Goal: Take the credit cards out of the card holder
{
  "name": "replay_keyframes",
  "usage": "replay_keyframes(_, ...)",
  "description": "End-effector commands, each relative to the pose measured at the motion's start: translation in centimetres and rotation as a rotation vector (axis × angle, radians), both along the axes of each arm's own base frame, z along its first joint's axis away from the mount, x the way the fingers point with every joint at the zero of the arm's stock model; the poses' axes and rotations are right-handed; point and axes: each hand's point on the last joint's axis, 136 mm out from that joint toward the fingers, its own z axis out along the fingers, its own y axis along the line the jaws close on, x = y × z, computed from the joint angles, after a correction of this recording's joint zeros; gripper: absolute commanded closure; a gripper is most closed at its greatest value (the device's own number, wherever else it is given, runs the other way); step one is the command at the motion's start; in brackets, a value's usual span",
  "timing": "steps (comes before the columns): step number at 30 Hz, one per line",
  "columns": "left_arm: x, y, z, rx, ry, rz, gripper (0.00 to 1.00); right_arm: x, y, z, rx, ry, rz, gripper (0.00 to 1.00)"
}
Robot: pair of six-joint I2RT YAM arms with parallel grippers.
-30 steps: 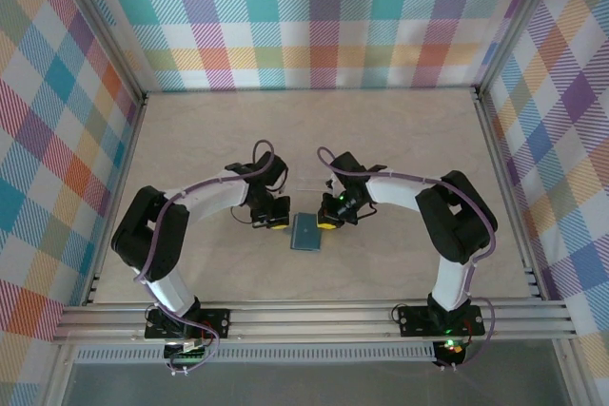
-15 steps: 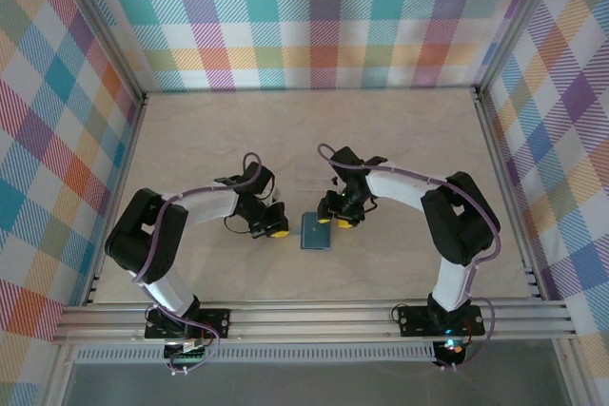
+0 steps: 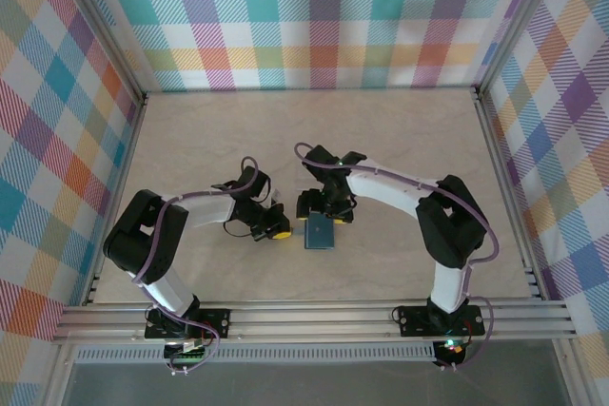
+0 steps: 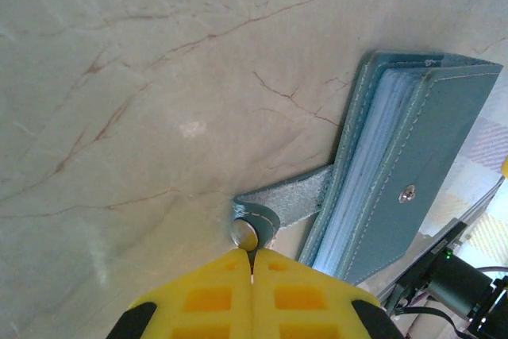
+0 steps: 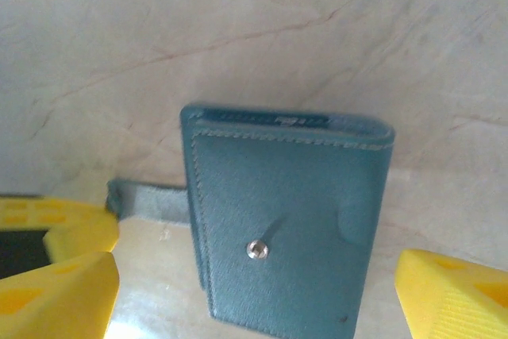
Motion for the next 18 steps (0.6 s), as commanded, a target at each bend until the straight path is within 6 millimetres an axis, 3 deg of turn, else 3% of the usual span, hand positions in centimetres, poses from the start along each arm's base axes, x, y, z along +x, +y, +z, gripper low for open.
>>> replay_keyframes(1, -0.5, 0.3, -0.4, -0.005, 0.019, 0.004, 1.00, 0.2, -1.0, -1.0, -0.093, 0.012, -0.033, 0.10)
replay_keyframes(10, -1.0, 0.5, -1.2, 0.001, 0.039, 0.001, 1.00, 1.3, -0.2, -2.4, -0.119, 0.019, -0.014, 0.11)
replay_keyframes(18, -1.1, 1.0, -1.4, 0.032, 0.047, -0.008, 1.00, 1.2, -1.4, -1.4, -0.157, -0.003, -0.015, 0.17)
